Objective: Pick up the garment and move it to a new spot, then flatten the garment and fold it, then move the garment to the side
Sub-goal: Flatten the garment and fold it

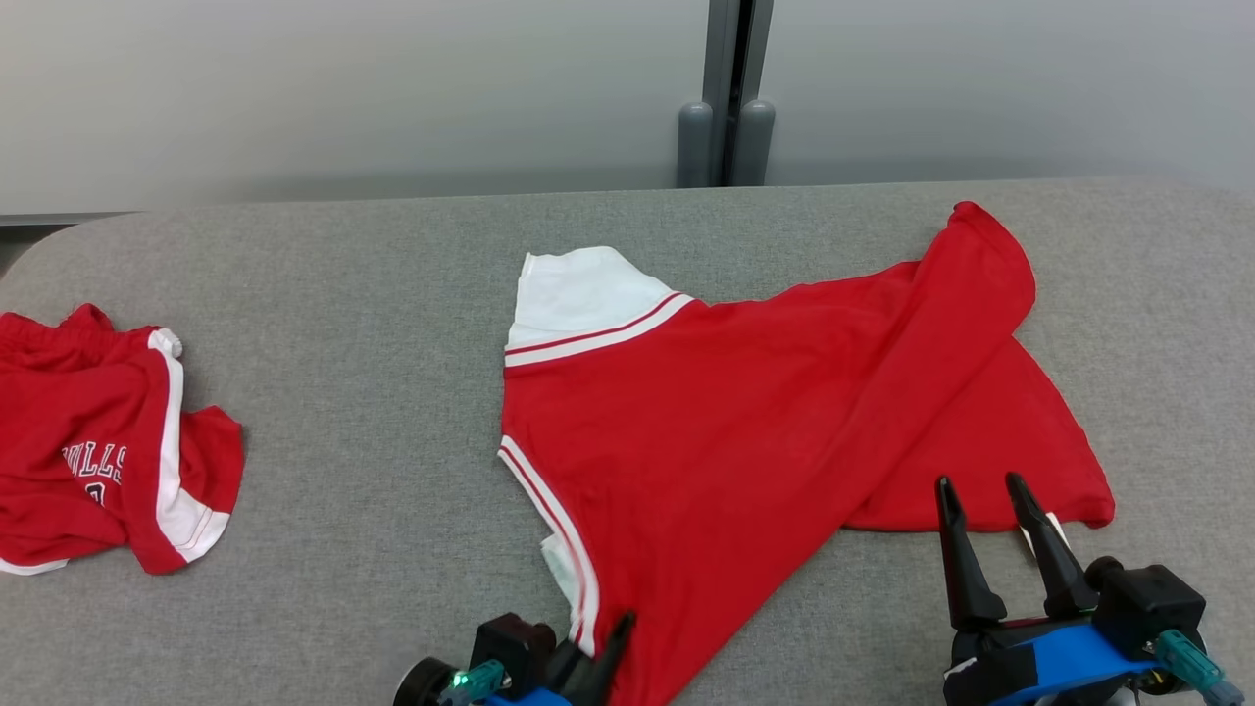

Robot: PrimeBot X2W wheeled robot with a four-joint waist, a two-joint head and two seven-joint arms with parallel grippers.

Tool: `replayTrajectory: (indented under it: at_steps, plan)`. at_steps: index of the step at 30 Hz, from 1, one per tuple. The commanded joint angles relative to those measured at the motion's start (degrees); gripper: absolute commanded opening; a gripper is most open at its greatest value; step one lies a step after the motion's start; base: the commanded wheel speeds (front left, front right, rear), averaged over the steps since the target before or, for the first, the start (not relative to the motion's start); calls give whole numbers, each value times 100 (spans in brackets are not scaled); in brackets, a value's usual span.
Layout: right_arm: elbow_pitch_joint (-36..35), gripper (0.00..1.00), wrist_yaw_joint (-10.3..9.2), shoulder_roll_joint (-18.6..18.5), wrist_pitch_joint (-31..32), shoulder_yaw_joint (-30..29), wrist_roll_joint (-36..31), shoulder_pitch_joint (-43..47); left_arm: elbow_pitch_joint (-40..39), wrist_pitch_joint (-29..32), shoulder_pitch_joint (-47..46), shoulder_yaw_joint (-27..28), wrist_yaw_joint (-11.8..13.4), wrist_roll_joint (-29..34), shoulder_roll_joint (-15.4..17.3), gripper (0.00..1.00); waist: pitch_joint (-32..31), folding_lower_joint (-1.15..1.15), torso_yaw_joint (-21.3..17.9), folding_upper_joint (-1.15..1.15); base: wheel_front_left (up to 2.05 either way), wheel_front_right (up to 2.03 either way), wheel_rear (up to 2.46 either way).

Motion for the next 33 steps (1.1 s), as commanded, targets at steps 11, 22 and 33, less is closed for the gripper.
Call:
replayTrajectory:
  at_steps: [11, 22, 33]
  plan:
    - [-5, 100, 1, 3, -19, -92, 70, 105, -541, -142, -205, 762, 171, 241, 261, 0, -99, 0, 235, 0, 0, 0, 0]
    - [89, 100, 1, 2, -18, -143, 148, 174, -2236, -145, 480, 1460, 507, 642, 925, 0, -211, 0, 690, 0, 0, 0, 0]
    - [187, 100, 1, 2, -19, -71, 187, 80, -3115, 151, 945, 1377, 724, 702, 1236, 0, -126, 0, 746, 0, 0, 0, 0]
